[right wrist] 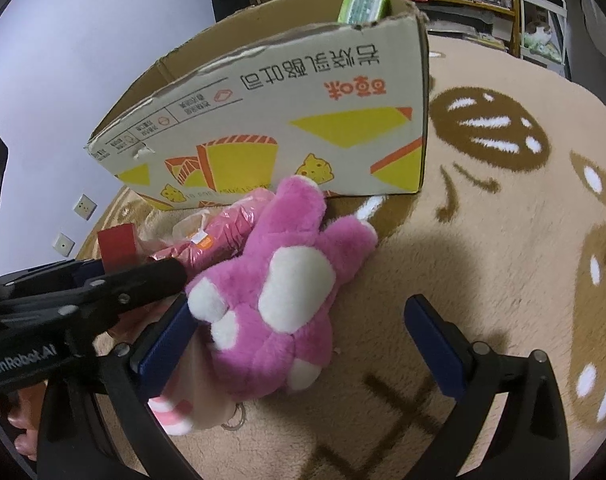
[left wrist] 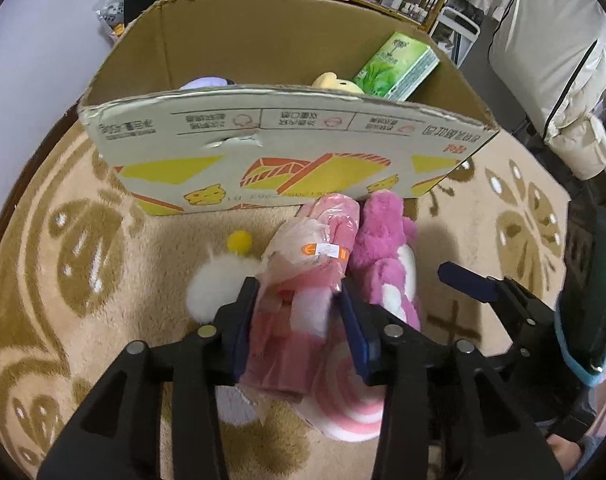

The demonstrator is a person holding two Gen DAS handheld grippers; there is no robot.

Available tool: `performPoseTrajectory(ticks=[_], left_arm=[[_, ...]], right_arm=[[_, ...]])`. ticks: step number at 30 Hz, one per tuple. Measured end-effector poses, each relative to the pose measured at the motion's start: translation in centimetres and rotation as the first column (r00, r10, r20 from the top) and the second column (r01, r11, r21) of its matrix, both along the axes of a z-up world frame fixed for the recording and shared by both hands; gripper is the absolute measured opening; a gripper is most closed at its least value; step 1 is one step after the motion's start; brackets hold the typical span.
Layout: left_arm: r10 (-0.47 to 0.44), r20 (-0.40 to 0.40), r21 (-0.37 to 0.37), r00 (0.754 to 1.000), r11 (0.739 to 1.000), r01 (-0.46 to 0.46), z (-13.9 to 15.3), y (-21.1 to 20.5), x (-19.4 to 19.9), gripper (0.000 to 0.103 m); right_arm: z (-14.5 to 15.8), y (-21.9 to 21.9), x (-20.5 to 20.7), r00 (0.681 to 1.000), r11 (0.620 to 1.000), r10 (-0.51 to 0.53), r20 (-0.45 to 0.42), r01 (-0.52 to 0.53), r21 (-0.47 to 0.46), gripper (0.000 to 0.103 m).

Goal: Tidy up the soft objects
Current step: 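Lower the left tool onto the pink wrapped item while the right tool lowers onto the pink bunny, then grasp and lift the pink wrapped item with the left tool while the right tool lifts the bunny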

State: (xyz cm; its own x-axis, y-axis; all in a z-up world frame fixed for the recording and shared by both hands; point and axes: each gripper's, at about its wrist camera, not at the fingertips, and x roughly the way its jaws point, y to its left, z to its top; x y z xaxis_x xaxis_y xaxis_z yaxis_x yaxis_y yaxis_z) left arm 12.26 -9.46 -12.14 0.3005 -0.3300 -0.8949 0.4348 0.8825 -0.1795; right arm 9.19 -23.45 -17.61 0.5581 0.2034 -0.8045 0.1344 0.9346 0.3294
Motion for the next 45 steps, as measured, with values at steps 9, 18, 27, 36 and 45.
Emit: performPoseTrajectory(ticks=[9,18,27,36,45], left_arm=[[-0.022,0.028,0.085,0.999,0.996,0.020,-1.2,-2.0,0.6,0.043],[0.013,-0.003,0.045,1.000,0.999,-0.013,-0.5,-0.7,0.6,0.020],[0.100,0.030,0.007,0.995,0.995,-0.100,0.7,1.8,0.2,0.019],[0.190,0.089,-0.009,0.978,0.982,-0.190,2.5,4.4,-0.7,0.018],[0.267,0.176,-0.029,0.948,0.964,-0.266,5.4,6.5,-1.8,0.016]], right_arm=[[-0.8,0.4,0.2,1.000,1.000,0.003,-0.014,-0.003,0.003,0.103],[-0.6,1.2,0.1,1.000,1.000,-0.002,-0.001,0.002,0.006,0.101],[-1.0,1.8,1.3,0.999,0.995,0.031,-0.008,-0.030,0.090,0.070],[0.4,1.2,-1.1,1.000,0.996,-0.018,0.011,0.017,0.086,0.063],[4.7,0.1,-5.0,0.989,0.996,-0.070,0.133,0.061,0.069,0.063]])
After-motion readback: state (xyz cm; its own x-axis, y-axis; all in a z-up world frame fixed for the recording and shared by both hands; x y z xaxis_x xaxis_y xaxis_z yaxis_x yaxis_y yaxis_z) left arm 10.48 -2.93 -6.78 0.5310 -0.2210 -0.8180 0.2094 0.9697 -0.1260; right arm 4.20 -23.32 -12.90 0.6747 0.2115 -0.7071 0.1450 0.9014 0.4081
